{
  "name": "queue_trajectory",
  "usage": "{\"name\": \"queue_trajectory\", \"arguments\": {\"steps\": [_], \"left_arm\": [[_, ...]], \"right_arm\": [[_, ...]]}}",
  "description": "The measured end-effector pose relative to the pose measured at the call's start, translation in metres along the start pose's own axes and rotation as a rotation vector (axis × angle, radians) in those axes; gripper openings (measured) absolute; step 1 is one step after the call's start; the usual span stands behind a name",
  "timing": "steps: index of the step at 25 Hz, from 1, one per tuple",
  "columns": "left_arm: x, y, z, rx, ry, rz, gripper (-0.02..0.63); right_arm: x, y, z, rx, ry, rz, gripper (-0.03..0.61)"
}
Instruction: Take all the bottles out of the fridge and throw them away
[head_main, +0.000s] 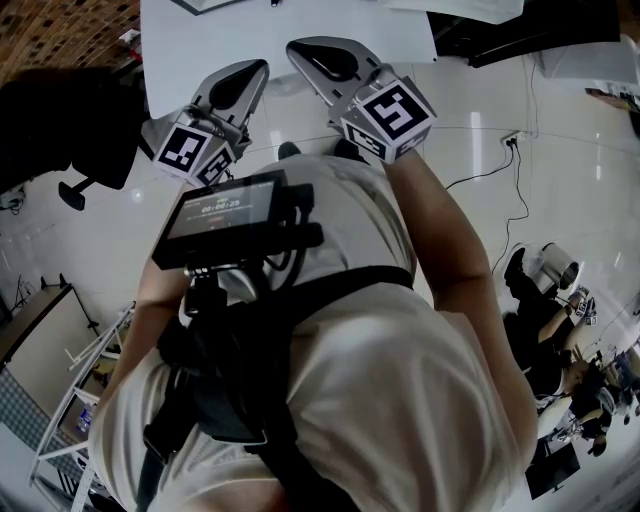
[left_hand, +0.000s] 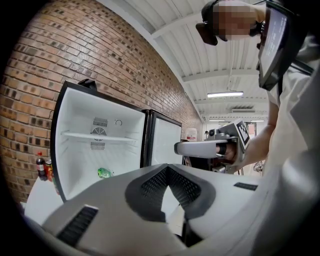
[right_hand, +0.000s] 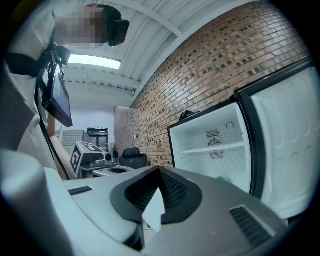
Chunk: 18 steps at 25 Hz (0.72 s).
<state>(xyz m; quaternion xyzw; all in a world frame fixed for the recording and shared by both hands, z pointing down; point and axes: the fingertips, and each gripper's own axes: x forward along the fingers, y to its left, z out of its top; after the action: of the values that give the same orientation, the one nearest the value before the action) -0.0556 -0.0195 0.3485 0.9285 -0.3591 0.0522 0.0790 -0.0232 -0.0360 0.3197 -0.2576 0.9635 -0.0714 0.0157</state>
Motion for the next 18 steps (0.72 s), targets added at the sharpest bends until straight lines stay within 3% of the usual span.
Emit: {"name": "queue_trajectory", "arguments": {"steps": [11, 18], "left_arm": [[0.022, 0.009, 0.004, -0.016, -0.055, -0.003, 0.009], [0.029, 0.003, 0.003, -0.012, -0.022, 0.006, 0.009]], "right_arm": [[0.0, -0.027, -0.004, 0.018, 0.001, 0.005, 0.002], [-0.006, -0.032, -0.003, 0.03, -0.018, 0.015, 0.002]]}}
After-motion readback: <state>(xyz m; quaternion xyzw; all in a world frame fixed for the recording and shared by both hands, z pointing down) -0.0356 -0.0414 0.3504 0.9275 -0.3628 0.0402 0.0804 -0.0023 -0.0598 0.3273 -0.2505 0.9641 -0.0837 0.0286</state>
